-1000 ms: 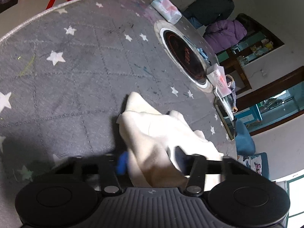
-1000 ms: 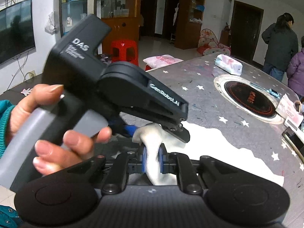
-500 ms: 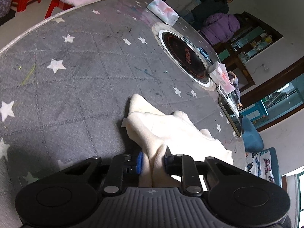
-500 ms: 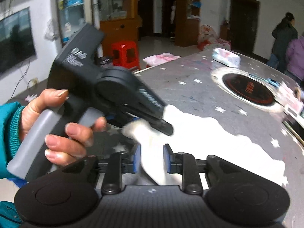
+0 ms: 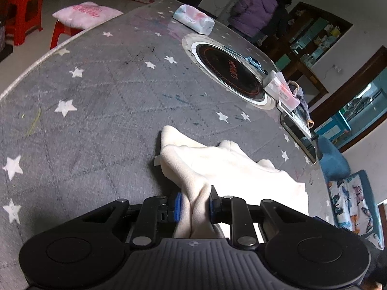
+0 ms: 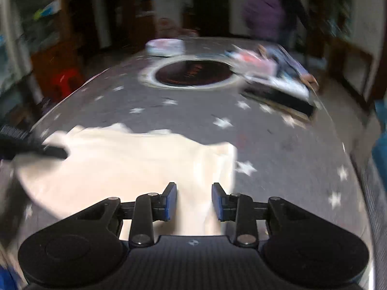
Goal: Fold clothes
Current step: 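Lift the held shirt edge with both grippers and fold it over the shirt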
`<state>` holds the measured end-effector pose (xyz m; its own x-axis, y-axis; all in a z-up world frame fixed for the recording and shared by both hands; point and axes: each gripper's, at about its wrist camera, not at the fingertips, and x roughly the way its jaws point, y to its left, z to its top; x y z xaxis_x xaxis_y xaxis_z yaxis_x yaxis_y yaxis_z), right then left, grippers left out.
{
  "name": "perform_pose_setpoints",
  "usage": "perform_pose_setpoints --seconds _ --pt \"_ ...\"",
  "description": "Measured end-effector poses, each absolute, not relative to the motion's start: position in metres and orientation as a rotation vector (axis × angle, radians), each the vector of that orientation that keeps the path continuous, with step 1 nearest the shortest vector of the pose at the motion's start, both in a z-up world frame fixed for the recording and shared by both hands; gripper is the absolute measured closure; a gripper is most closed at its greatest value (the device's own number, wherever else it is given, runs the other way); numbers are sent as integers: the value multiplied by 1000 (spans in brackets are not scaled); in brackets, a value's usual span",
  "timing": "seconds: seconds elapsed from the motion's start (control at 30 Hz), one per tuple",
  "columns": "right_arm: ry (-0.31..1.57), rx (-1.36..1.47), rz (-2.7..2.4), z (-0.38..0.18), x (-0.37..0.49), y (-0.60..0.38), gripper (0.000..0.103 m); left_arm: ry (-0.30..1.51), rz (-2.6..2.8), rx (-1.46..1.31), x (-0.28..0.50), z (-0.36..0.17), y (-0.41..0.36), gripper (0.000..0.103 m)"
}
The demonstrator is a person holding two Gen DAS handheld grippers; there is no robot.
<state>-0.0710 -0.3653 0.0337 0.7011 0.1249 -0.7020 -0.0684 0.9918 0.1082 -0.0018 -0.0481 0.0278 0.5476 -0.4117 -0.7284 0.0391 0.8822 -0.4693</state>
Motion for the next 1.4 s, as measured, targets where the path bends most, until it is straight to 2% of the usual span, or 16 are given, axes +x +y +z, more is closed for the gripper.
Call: perform_pose_setpoints --seconds 0.07,0.33,0.4,0.43,0.47,0.53,0.77,1.1,1.4 --pt "788 137 87 28 -67 -380 59 959 -276 -416 -1 29 -49 80" --pt "773 274 90 12 -46 -396 60 954 -274 -354 4 30 -56 80" --pt "773 269 109 11 -44 -391 72 950 -272 -338 5 30 -58 80" --pt "776 272 124 11 -43 -389 84 947 -269 -329 5 31 -59 80" --pt "774 272 131 12 -43 -387 89 943 -268 -320 6 32 -61 81" --pt "764 270 136 15 -45 -384 92 933 -272 -300 6 37 -64 82" --pt "672 286 112 42 -64 -398 93 878 -347 -215 9 62 -97 84" --pt "544 218 -89 81 -93 -446 93 869 -480 -123 16 72 -194 84" --pt "547 193 -200 74 -94 -495 93 886 -527 -43 25 61 -265 84"
